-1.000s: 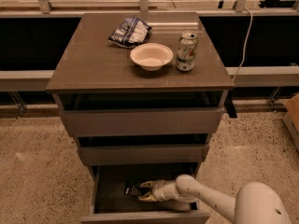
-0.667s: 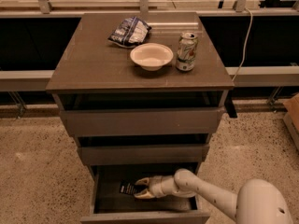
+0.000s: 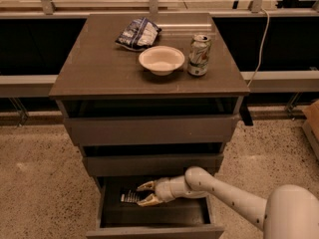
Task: Pick rxbar chocolate from bottom drawer and place on counter
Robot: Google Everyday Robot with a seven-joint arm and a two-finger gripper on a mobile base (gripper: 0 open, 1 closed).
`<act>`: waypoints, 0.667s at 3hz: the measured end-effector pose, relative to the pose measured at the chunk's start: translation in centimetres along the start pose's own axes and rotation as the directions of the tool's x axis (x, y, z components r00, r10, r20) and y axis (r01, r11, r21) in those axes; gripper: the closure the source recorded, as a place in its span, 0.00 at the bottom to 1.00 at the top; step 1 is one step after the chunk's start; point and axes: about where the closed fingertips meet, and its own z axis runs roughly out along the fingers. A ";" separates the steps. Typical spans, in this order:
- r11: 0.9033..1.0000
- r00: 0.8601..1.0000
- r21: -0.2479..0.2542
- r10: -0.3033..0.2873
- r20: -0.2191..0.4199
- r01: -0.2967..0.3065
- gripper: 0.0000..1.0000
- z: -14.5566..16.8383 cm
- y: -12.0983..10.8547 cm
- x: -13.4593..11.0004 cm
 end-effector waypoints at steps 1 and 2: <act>0.997 0.998 -0.052 -0.051 0.034 0.053 1.00 -1.0 0.6 -4.4; 0.994 0.995 -0.046 -0.097 0.008 0.097 1.00 -3.2 1.3 -8.4</act>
Offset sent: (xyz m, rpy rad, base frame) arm -0.0515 0.0071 0.1440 -0.0631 -0.1340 0.0780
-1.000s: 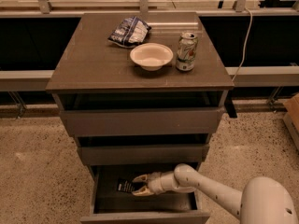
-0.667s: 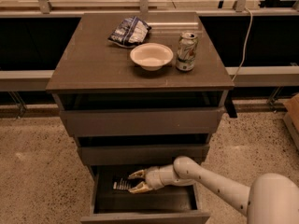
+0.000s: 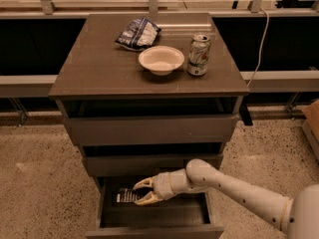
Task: Pick rxbar chocolate from bottom drawer and place on counter
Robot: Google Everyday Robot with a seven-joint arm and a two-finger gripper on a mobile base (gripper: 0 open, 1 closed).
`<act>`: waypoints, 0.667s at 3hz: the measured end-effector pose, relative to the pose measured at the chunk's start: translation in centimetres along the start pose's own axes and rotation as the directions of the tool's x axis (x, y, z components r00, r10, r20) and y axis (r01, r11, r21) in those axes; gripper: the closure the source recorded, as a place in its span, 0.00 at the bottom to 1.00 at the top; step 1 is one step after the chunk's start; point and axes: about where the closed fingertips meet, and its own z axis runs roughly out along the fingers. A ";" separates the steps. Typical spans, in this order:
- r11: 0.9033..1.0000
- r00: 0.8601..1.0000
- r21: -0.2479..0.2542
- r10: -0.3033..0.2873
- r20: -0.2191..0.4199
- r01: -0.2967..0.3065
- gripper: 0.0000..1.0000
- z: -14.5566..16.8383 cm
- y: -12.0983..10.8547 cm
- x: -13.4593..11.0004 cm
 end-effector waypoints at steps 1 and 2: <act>0.999 0.999 0.042 -0.019 -0.043 0.021 1.00 -2.5 0.3 -4.8; 0.995 0.994 0.083 -0.043 -0.101 0.052 1.00 -5.9 -0.5 -11.6</act>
Offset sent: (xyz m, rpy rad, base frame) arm -0.0190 -0.0161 0.2467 -0.1602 -0.2033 -0.1285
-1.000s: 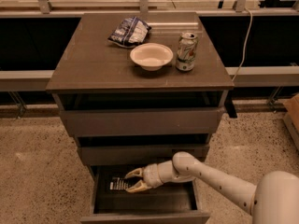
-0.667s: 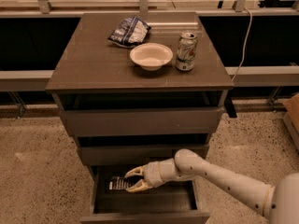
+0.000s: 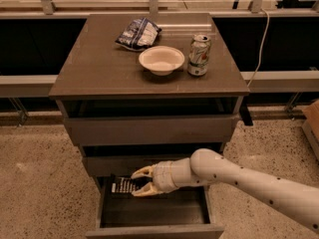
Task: Pick rxbar chocolate from bottom drawer and place on counter
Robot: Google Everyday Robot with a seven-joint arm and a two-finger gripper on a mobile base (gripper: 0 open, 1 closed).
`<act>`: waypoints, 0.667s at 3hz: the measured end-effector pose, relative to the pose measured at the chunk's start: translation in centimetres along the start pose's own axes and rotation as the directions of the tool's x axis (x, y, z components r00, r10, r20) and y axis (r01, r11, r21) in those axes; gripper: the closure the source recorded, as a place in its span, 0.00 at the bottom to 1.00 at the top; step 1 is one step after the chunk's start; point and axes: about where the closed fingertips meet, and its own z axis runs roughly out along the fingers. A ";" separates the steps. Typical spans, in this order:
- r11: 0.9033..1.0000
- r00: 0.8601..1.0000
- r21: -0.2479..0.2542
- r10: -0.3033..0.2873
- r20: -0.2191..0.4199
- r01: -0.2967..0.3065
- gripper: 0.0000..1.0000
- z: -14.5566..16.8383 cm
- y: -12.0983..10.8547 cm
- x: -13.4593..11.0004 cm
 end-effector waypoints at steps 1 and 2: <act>0.999 0.998 0.017 -0.050 -0.043 0.051 1.00 -2.0 -1.5 -2.4; 0.999 0.998 0.001 -0.048 -0.041 0.049 1.00 -1.9 -1.7 -2.6</act>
Offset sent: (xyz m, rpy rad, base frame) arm 0.0057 -0.0040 0.0327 -0.0384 -0.0520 -0.0031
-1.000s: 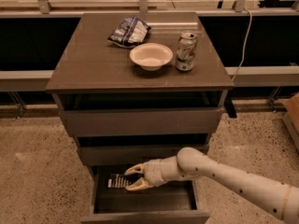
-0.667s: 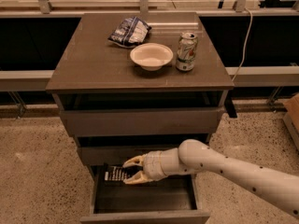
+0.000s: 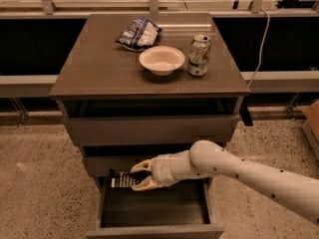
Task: Pick rxbar chocolate from bottom drawer and place on counter
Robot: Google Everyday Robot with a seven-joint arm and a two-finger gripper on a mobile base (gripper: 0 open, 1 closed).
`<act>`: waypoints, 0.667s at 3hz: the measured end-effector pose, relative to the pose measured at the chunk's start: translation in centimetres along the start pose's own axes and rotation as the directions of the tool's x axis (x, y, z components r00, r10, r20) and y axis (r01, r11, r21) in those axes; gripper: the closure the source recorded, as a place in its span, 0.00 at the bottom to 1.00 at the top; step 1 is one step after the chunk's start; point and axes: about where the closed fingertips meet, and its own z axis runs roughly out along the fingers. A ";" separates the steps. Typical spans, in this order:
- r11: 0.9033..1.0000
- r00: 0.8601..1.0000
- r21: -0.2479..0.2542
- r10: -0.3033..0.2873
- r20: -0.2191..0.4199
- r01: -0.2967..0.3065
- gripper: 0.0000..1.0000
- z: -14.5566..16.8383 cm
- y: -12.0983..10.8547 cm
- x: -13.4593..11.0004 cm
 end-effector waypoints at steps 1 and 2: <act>0.999 1.000 -0.029 -0.027 0.005 0.028 1.00 -1.6 -2.5 -2.9; 0.991 0.995 -0.093 -0.096 -0.005 0.095 1.00 -5.1 -4.6 -8.5</act>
Offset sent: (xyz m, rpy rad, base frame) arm 0.0118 0.0055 0.2062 -0.1157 -0.0878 0.2159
